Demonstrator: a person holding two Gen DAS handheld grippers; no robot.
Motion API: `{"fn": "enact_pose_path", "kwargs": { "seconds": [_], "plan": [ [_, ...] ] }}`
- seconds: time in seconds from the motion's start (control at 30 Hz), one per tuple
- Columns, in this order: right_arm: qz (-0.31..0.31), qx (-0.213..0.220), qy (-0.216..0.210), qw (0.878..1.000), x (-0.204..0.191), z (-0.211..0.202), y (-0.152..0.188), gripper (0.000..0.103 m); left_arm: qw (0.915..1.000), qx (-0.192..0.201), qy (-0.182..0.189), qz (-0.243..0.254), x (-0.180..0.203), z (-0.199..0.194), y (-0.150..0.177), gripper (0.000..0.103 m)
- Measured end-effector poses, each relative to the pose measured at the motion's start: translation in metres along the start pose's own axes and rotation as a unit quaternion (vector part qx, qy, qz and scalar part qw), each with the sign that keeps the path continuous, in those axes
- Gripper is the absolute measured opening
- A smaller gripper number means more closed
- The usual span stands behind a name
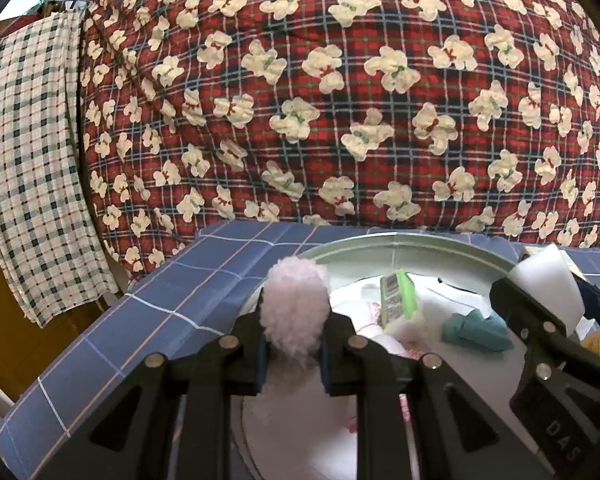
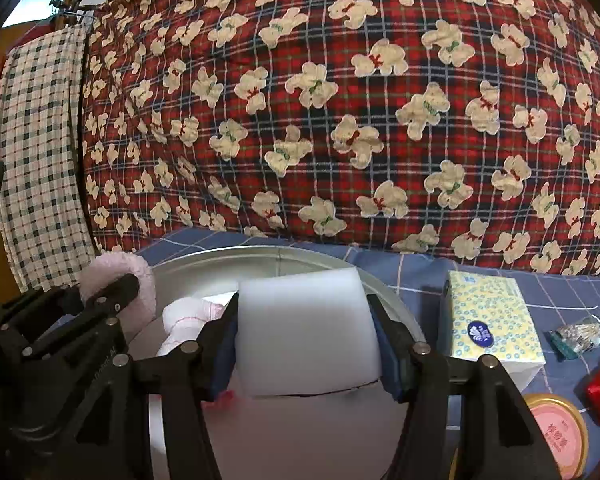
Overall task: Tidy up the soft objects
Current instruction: 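Open both grippers to drop the foam block and pink ball into the tin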
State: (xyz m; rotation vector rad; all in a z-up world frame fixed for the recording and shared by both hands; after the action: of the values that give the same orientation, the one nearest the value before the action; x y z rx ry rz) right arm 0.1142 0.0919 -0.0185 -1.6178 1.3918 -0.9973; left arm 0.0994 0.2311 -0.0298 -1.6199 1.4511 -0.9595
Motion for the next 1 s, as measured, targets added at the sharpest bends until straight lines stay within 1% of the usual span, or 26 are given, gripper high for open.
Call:
{"fn": "enact_pose_path", "kwargs": {
  "seconds": [0.17, 0.47, 0.57, 0.6, 0.8, 0.83, 0.9, 0.93, 0.97, 1.0],
  "plan": [
    [0.000, -0.001, -0.002, 1.000, 0.000, 0.001, 0.001, 0.061, 0.9999, -0.005, -0.005, 0.008, 0.002, 0.002, 0.002, 0.018],
    [0.001, 0.000, -0.025, 1.000, -0.004, -0.001, 0.003, 0.063, 0.9999, -0.012, -0.010, 0.008, 0.000, 0.005, 0.004, 0.018],
    [-0.002, -0.001, -0.035, 0.999, -0.007, -0.002, 0.004, 0.069, 0.9999, -0.012, -0.011, 0.006, 0.000, 0.005, 0.004, 0.018],
    [-0.001, 0.001, -0.035, 0.999, -0.007, -0.002, 0.004, 0.072, 0.9998, -0.012, -0.012, 0.005, -0.001, 0.006, 0.004, 0.018],
    [0.005, 0.025, -0.024, 0.999, -0.002, -0.010, -0.002, 0.077, 0.9998, -0.011, -0.013, 0.009, 0.000, 0.005, 0.004, 0.018],
    [0.010, 0.032, -0.018, 0.999, 0.002, -0.013, -0.005, 0.079, 0.9998, -0.011, -0.013, 0.009, 0.000, 0.005, 0.004, 0.019],
    [0.024, 0.049, -0.009, 0.998, 0.009, -0.019, -0.009, 0.084, 0.9998, -0.010, -0.014, 0.004, -0.001, 0.004, 0.004, 0.025],
    [0.033, 0.060, -0.003, 0.998, 0.014, -0.023, -0.012, 0.087, 0.9999, -0.009, -0.012, -0.001, -0.001, 0.004, 0.004, 0.033],
    [0.045, 0.073, 0.005, 0.996, 0.020, -0.028, -0.015, 0.088, 0.9999, -0.009, -0.010, -0.007, 0.000, 0.003, 0.005, 0.039],
    [0.050, 0.081, 0.010, 0.995, 0.024, -0.030, -0.018, 0.088, 0.9999, -0.006, -0.009, -0.011, 0.000, 0.001, 0.005, 0.053]
  ]
}}
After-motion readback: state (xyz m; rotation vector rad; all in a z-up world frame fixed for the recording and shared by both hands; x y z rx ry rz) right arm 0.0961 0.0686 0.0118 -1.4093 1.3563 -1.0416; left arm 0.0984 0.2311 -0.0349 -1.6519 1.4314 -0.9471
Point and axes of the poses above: each gripper's, at about its wrist camera, not at the fingertips, and z roughly the way its jaws point, x to its right, y to its underside, the point moved 7 cm from there along z, roughly the way its jaws point, and after that the axes turned 14 degrees about y, right-handed, at the moved point
